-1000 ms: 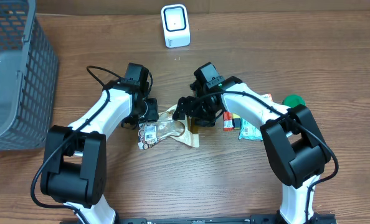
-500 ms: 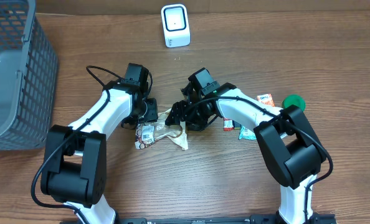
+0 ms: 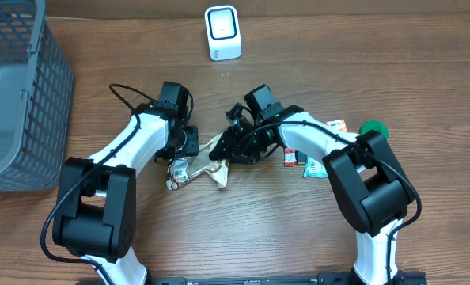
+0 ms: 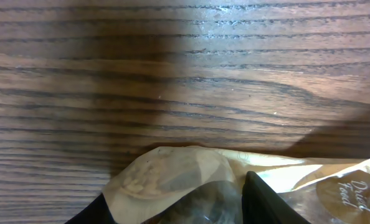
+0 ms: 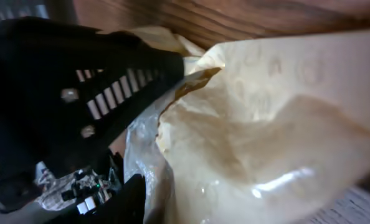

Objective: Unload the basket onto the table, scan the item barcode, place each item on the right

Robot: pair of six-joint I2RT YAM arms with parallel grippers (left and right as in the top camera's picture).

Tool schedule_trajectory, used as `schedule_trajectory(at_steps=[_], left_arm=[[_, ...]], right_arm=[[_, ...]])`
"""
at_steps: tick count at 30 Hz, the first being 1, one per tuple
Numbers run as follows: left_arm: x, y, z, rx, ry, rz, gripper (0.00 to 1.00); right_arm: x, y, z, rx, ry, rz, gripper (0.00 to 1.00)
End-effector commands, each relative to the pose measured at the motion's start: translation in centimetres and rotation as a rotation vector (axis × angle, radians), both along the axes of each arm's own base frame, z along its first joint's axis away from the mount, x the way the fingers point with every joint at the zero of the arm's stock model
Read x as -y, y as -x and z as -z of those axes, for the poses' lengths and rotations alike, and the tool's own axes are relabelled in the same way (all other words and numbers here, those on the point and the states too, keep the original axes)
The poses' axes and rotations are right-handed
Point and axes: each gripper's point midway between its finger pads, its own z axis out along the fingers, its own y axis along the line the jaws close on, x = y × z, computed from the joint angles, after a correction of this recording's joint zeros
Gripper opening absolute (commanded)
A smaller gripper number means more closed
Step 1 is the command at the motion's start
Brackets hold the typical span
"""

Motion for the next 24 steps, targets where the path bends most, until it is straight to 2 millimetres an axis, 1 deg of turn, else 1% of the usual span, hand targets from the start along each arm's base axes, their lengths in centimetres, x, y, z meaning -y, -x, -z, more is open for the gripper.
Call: schedule_trajectory(at_steps=[1,4,6,10,13,15,18,20,24], left_arm=[[0.3,1.1,1.4,-0.049,0.011,0.016,0.41],[0.3,1.1,1.4,-0.048,0.011,0.016,0.41],[0.3,1.1,1.4,-0.046,0.012,0.016,0.41],[0.3,1.0,1.4,-0.046,0.012,0.016,0.41],[0.4,1.0,1.3,-0.046,0.012,0.016,0.41],[0.3,0.9,1.2,-0.041,0.011,0.017,0.41],[0.0,-0.1,0.5,-0.019,0.012,0.02,0.4],[-0.5,-1.1,-0.3,0.003,0.002,0.009,0.41],[-1.6,-3.7,-2.6,0.069,-0.023,-0.016,0.42]], right_arm=[[-0.5,0.2,-0.4,0.016,-0.045,-0.028,0.41],[-0.6,-0.1,0.3,0.027,0.003,-0.003,0.43],[-1.0,0.1,0.2,0.041,0.001,-0.013,0.44],[-2.1,0.4,0.0,0.059,-0.015,-0.027,0.43],[-2.3,0.3,-0.1,0.069,-0.021,-0.03,0.33],[-2.2,0.3,-0.1,0.068,-0.021,-0.03,0.29],[-2.1,0.4,-0.1,0.062,-0.017,-0.028,0.28],[-1.8,0.4,0.0,0.052,-0.01,-0.024,0.28],[-1.0,1.0,0.5,0.0,0.024,-0.016,0.27]])
